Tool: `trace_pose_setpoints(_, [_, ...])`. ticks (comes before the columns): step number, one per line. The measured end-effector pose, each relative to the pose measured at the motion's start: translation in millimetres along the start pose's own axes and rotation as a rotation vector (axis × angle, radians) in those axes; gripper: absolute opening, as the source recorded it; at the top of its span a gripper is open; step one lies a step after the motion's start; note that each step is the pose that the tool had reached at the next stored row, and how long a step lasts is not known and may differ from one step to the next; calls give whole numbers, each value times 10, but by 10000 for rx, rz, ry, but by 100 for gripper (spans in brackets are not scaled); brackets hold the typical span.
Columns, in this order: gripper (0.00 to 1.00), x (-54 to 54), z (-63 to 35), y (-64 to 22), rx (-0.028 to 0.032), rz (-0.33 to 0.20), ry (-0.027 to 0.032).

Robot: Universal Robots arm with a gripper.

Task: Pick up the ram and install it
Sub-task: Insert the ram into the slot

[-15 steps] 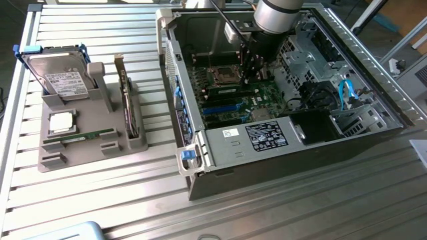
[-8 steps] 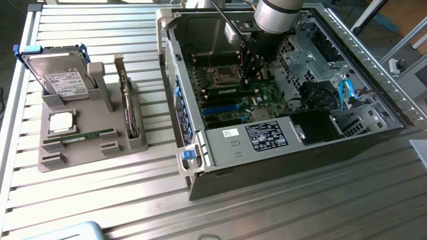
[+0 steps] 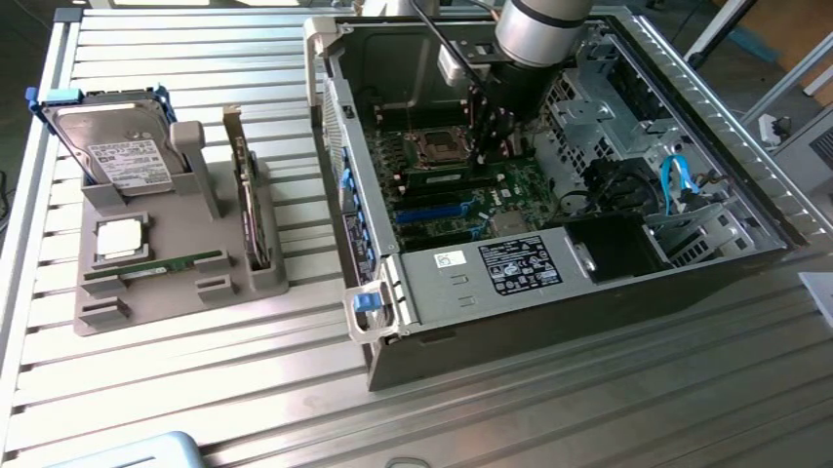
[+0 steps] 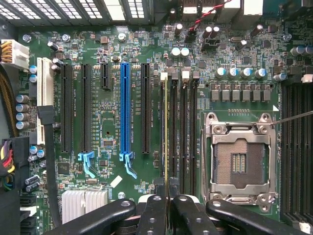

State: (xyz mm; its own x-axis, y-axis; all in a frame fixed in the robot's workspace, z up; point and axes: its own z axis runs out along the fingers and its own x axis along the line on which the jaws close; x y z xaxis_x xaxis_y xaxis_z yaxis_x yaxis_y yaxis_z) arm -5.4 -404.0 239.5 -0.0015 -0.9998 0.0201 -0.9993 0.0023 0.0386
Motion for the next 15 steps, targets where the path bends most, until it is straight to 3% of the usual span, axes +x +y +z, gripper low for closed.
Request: trace_pose_setpoints(15, [12,-1,72,-2,18,0,0])
